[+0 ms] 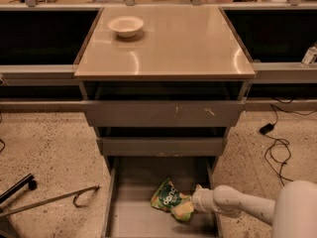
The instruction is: Pick green rice chip bag from bottom drawer and place on counter
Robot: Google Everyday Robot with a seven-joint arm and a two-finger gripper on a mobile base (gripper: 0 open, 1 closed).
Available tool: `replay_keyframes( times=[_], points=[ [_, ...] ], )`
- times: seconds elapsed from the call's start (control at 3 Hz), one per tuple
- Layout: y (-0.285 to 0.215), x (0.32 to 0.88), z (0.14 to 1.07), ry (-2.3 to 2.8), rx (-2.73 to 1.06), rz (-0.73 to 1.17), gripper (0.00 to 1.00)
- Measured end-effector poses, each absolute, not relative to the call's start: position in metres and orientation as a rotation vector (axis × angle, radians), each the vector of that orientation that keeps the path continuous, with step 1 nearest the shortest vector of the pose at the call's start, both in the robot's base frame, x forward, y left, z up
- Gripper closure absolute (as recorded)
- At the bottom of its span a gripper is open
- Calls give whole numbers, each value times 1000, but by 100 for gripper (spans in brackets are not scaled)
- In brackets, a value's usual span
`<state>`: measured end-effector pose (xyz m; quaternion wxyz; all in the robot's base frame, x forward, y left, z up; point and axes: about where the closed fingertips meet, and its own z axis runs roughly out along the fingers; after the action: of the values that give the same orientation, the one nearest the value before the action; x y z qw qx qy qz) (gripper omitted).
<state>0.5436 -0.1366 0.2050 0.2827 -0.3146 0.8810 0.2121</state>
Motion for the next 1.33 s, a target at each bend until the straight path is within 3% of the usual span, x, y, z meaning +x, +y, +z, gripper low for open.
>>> replay_keyframes(
  times=[0.67,1.33],
  points=[
    [-140,581,204,2283,-916,658,0],
    [-126,568,157,2334,-892,694,0]
  ],
)
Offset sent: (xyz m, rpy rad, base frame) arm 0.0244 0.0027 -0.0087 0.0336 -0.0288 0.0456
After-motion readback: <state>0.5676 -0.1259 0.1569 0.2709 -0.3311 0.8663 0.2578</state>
